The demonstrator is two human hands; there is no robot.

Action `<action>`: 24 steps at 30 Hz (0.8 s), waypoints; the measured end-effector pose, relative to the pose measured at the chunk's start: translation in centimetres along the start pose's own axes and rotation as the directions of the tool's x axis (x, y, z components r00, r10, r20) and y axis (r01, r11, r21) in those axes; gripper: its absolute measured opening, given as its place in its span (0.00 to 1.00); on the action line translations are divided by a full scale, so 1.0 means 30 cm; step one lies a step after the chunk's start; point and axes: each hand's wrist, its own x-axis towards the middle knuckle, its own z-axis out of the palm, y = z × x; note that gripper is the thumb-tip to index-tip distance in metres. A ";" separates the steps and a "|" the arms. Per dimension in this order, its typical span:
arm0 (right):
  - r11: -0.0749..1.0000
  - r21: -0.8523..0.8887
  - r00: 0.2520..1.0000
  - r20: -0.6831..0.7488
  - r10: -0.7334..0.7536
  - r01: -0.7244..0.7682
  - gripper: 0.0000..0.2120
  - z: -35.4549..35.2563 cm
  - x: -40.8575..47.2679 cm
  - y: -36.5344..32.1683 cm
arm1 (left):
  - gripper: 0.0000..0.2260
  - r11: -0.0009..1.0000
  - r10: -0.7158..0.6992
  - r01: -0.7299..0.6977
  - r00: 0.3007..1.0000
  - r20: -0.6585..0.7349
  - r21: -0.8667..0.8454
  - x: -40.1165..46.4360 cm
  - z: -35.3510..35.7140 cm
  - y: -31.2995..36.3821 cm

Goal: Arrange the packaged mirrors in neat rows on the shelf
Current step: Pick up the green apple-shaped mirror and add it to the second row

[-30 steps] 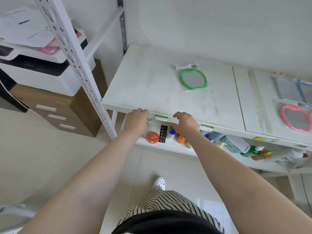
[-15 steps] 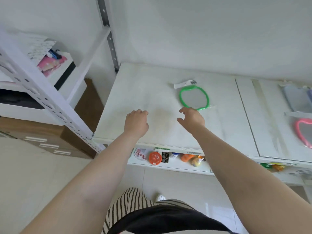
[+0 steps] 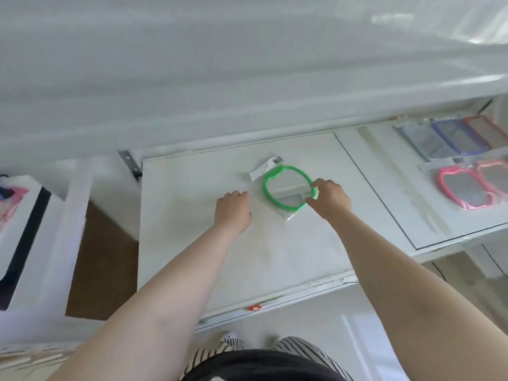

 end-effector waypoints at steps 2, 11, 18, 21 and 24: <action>1.000 0.006 1.000 0.002 0.020 -0.020 0.22 0.002 0.013 0.015 | 0.19 1.000 0.002 -0.001 0.999 0.034 -0.017 0.033 0.007 0.040; 0.995 0.100 0.989 0.142 -0.034 0.020 0.29 0.018 0.140 0.090 | 0.16 0.796 -0.180 0.292 0.950 0.253 -0.530 0.151 0.099 0.224; 0.978 0.203 0.968 0.250 -0.007 -0.046 0.35 0.103 0.217 0.090 | 0.20 0.145 -0.332 0.474 0.850 0.408 -0.869 0.182 0.133 0.279; 0.959 0.271 0.965 0.263 0.013 -0.087 0.34 0.118 0.208 0.079 | 0.16 -0.015 -0.326 0.487 0.824 0.464 -0.873 0.166 0.141 0.276; 0.846 0.492 0.932 0.362 0.018 -0.208 0.27 0.136 0.167 0.075 | 0.15 -0.087 -0.365 0.456 0.813 0.455 -0.886 0.142 0.141 0.261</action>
